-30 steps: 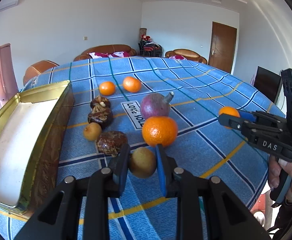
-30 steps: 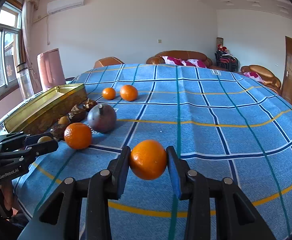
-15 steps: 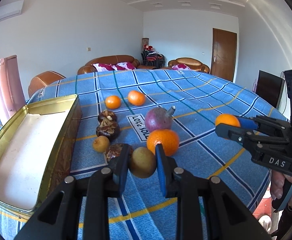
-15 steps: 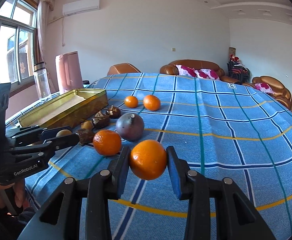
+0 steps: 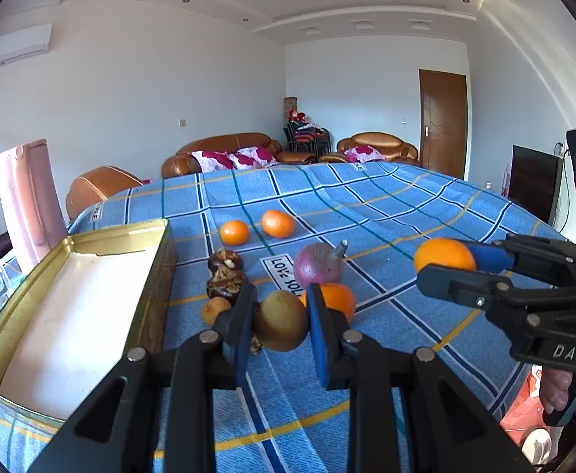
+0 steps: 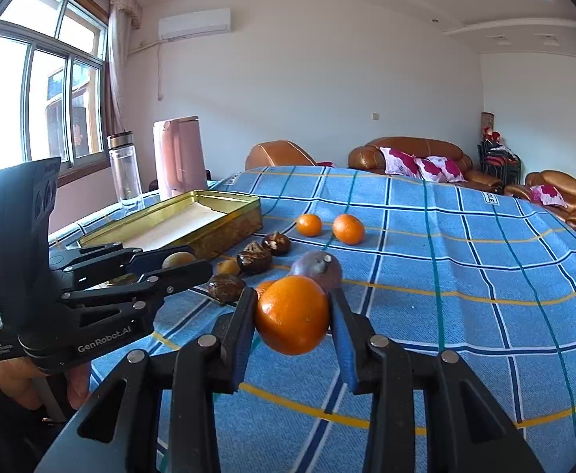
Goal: Organize fruits
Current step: 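Close the left tool on the small brown fruit while the right tool lifts the orange, then carry the small brown fruit and the orange over the gold tin tray with both tools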
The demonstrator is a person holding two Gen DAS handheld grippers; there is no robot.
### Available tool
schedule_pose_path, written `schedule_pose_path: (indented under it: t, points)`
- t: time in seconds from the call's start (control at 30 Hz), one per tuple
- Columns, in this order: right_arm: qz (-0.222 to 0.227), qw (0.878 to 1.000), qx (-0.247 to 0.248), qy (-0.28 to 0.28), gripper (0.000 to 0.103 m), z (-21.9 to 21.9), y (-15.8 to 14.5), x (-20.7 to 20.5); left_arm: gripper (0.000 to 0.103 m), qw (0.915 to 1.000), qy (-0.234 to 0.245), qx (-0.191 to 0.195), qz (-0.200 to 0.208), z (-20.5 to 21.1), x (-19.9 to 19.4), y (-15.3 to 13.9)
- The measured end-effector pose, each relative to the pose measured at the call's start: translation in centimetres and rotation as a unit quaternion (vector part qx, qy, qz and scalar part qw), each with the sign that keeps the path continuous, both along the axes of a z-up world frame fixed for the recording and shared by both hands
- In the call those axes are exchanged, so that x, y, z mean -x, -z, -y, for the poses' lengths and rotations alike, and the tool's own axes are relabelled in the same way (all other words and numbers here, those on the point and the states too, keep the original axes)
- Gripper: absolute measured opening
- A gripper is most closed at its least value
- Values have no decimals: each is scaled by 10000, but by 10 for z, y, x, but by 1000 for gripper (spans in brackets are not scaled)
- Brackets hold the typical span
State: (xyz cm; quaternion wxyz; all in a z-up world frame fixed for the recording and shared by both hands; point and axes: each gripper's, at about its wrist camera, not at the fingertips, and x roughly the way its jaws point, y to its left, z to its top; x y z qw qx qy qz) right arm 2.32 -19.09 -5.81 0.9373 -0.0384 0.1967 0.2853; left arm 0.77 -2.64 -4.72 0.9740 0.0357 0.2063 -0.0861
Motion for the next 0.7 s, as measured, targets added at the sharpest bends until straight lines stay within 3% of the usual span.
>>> schedule_pose_path:
  t: [0.7]
  points:
    - [441,9983,-186,-320,39,-14,-11,16,27,9994,-140,-15,322,-5,8,-12]
